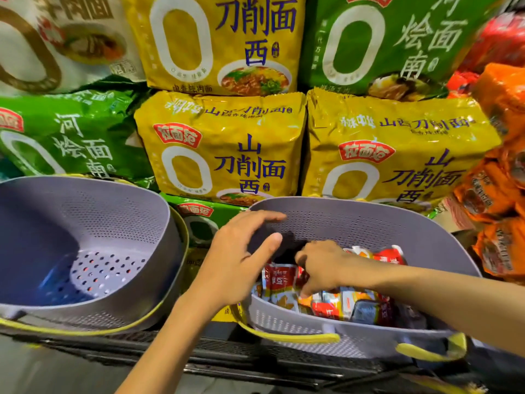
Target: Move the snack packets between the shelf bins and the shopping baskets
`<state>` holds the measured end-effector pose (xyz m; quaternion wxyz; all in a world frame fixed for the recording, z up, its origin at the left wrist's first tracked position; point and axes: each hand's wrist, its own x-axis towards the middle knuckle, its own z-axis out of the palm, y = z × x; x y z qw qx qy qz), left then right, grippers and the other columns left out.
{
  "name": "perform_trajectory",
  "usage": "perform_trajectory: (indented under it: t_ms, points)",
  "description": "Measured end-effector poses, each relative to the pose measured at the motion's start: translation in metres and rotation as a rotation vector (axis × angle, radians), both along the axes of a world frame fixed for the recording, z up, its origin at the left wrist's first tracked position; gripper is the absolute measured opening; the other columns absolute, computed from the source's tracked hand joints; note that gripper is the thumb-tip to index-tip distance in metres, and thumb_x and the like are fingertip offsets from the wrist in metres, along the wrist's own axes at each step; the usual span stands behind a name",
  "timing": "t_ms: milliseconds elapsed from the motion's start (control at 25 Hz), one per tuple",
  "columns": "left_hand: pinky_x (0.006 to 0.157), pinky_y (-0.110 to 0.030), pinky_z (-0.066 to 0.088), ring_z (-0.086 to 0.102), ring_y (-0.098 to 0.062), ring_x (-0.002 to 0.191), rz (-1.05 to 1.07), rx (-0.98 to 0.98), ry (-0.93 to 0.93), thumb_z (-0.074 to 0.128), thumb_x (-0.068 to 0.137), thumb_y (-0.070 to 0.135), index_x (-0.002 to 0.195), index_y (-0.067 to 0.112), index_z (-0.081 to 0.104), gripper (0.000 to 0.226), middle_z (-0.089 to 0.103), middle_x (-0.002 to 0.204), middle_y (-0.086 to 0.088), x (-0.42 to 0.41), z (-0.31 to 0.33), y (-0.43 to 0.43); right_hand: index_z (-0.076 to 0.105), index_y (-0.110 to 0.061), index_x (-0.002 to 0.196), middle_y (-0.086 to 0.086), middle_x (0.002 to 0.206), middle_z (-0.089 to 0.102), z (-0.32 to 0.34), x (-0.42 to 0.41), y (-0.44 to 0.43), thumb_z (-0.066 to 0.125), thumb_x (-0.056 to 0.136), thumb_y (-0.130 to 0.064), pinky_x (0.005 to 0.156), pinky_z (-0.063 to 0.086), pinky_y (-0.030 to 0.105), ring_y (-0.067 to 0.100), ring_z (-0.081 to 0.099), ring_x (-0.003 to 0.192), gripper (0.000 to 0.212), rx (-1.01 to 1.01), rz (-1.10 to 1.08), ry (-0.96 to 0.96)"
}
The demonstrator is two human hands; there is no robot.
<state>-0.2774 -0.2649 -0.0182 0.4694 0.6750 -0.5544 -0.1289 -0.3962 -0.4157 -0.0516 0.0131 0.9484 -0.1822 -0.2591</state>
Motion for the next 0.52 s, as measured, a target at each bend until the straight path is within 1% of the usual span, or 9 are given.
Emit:
perform_trajectory:
  t_ms: [80, 160, 240, 320, 400, 440, 480, 520]
  points:
    - [0.096, -0.028, 0.042, 0.053, -0.001, 0.111, 0.005, 0.007, -0.002, 0.044, 0.085, 0.051, 0.116, 0.031, 0.06, 0.04, 0.061, 0.115, 0.014, -0.001, 0.001, 0.001, 0.056, -0.012, 0.11, 0.01, 0.113, 0.059, 0.007, 0.001, -0.001, 0.073, 0.072, -0.052, 0.076, 0.043, 0.032, 0.03, 0.056, 0.107, 0.058, 0.042, -0.04, -0.026]
    - [0.096, -0.03, 0.043, 0.053, 0.0, 0.112, 0.008, 0.03, -0.007, 0.045, 0.083, 0.053, 0.117, 0.033, 0.059, 0.042, 0.061, 0.116, 0.016, -0.001, 0.003, 0.001, 0.059, -0.014, 0.111, 0.008, 0.11, 0.062, 0.021, 0.002, -0.003, 0.076, 0.07, -0.048, 0.075, 0.042, 0.03, 0.027, 0.057, 0.105, 0.056, 0.08, -0.086, -0.095]
    - [0.097, -0.028, 0.043, 0.053, 0.002, 0.112, 0.012, 0.045, -0.011, 0.045, 0.082, 0.056, 0.12, 0.034, 0.057, 0.046, 0.061, 0.118, 0.018, -0.001, 0.008, 0.0, 0.064, -0.016, 0.106, 0.004, 0.099, 0.063, 0.045, 0.0, -0.01, 0.078, 0.07, -0.042, 0.076, 0.044, 0.032, 0.022, 0.055, 0.098, 0.046, 0.137, -0.132, -0.196]
    - [0.098, -0.024, 0.043, 0.053, 0.005, 0.113, 0.025, 0.051, 0.001, 0.049, 0.081, 0.056, 0.124, 0.033, 0.055, 0.049, 0.061, 0.12, 0.02, -0.001, 0.013, -0.002, 0.067, -0.016, 0.094, 0.002, 0.089, 0.065, 0.075, -0.006, -0.023, 0.079, 0.072, -0.033, 0.073, 0.045, 0.033, 0.019, 0.057, 0.087, 0.031, 0.249, -0.183, -0.33]
    - [0.098, -0.024, 0.045, 0.055, 0.005, 0.11, 0.039, 0.06, 0.025, 0.053, 0.08, 0.053, 0.125, 0.031, 0.055, 0.05, 0.061, 0.117, 0.021, -0.002, 0.019, -0.006, 0.07, -0.015, 0.085, 0.0, 0.081, 0.069, 0.107, -0.017, -0.03, 0.08, 0.072, -0.018, 0.069, 0.049, 0.031, 0.018, 0.062, 0.076, 0.017, 0.519, -0.272, -0.485]
    - [0.096, -0.025, 0.047, 0.058, 0.004, 0.107, 0.03, 0.071, 0.057, 0.054, 0.078, 0.052, 0.123, 0.03, 0.057, 0.05, 0.062, 0.115, 0.02, -0.003, 0.022, -0.008, 0.07, -0.015, 0.078, -0.003, 0.074, 0.068, 0.12, -0.022, -0.029, 0.08, 0.07, -0.011, 0.063, 0.051, 0.027, 0.014, 0.063, 0.069, 0.013, 0.682, -0.303, -0.566]
    - [0.094, -0.029, 0.049, 0.061, 0.002, 0.103, -0.003, 0.077, 0.12, 0.057, 0.076, 0.053, 0.117, 0.03, 0.06, 0.047, 0.066, 0.111, 0.018, -0.004, 0.025, -0.011, 0.069, -0.015, 0.074, -0.005, 0.07, 0.068, 0.131, -0.025, -0.026, 0.078, 0.067, -0.005, 0.058, 0.051, 0.021, 0.01, 0.063, 0.063, 0.015, 0.822, -0.322, -0.644]
    - [0.09, -0.035, 0.052, 0.065, -0.003, 0.098, -0.052, 0.071, 0.2, 0.061, 0.074, 0.053, 0.108, 0.03, 0.064, 0.041, 0.07, 0.104, 0.014, -0.004, 0.028, -0.014, 0.068, -0.013, 0.073, -0.003, 0.069, 0.069, 0.138, -0.026, -0.023, 0.077, 0.063, -0.003, 0.056, 0.051, 0.018, 0.008, 0.064, 0.06, 0.016, 0.928, -0.342, -0.712]
